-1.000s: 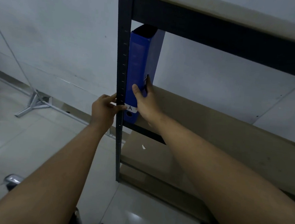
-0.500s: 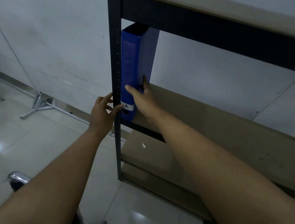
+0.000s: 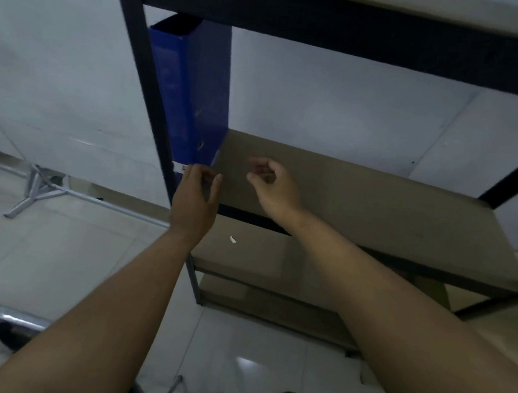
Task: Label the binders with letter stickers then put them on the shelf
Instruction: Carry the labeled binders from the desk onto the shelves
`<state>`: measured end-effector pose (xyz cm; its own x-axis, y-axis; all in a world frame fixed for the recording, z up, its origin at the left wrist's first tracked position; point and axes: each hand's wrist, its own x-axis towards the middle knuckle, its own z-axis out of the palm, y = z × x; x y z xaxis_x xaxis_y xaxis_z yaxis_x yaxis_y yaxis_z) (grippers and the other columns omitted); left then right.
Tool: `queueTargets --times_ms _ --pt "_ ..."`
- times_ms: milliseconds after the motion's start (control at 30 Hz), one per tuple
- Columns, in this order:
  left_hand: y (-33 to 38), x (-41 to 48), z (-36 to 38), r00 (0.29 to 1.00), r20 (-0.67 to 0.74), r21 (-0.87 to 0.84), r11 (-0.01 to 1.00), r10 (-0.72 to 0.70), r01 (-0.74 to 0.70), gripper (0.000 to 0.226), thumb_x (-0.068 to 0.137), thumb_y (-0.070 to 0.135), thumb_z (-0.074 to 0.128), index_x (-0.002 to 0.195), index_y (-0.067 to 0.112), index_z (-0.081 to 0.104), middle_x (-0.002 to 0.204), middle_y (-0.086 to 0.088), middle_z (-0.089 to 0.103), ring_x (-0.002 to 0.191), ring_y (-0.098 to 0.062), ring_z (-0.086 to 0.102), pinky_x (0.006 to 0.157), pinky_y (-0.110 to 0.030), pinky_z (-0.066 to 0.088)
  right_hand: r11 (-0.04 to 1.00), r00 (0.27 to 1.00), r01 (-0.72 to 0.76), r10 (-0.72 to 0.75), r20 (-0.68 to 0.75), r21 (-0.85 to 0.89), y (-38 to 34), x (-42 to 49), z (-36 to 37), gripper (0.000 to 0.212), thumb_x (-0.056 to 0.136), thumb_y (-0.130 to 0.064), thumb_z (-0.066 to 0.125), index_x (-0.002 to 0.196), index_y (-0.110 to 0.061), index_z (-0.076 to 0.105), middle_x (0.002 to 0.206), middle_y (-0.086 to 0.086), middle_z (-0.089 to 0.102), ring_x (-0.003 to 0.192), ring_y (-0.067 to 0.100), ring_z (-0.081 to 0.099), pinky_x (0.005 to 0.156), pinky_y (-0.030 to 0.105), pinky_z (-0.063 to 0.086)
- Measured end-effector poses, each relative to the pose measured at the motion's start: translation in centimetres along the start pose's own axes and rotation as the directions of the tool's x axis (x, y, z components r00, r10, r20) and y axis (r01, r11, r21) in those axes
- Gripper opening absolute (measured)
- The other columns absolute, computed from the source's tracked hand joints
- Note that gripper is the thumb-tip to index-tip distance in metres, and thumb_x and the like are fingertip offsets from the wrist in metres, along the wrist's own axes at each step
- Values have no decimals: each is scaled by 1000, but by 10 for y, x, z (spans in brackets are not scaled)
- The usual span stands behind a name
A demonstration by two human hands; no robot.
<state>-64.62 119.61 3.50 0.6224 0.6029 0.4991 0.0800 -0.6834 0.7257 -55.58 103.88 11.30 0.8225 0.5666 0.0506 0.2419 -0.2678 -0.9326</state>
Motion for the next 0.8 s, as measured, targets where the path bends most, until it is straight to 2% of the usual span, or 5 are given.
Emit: queueTargets --times_ms 133,267,400,633,800 --pt "35 -20 40 984 177 -11 1000 26 -24 19 107 42 56 94 29 52 84 9 55 71 -8 54 64 -32 46 996 994 32 -40 -102 -83 30 -36 -64 15 107 -24 65 114 -35 73 106 -12 69 90 0 63 73 6 48" --pt "76 -51 79 936 339 -33 995 97 -91 18 107 44 57 100 27 58 80 9 58 68 -9 56 61 -41 52 994 962 8 -36 -270 -105 63 -71 -120 14 105 -21 68 105 -34 74 97 -8 72 83 2 63 70 13 52" --pt "127 -92 126 872 471 -126 989 132 -82 14 105 44 59 105 30 59 83 10 62 75 -12 61 66 -39 53 996 917 -30 -6 -399 -84 94 -111 -180 15 104 -12 68 103 -26 74 93 0 72 77 -4 60 71 13 49" --pt "226 -164 215 781 595 -229 971 191 -63 13 104 43 61 103 30 62 92 9 63 81 -10 60 68 -30 49 993 840 -52 -16 -542 -110 141 -198 -304 12 102 -11 69 107 -20 76 91 -11 71 82 -8 65 71 5 47" --pt "306 -220 274 719 656 -240 967 228 -88 5 104 42 61 100 38 60 91 15 61 79 -5 58 66 -27 47 982 796 -84 -35 -604 -168 182 -262 -394 12 100 -15 73 100 -26 76 90 -14 75 85 1 71 75 13 53"
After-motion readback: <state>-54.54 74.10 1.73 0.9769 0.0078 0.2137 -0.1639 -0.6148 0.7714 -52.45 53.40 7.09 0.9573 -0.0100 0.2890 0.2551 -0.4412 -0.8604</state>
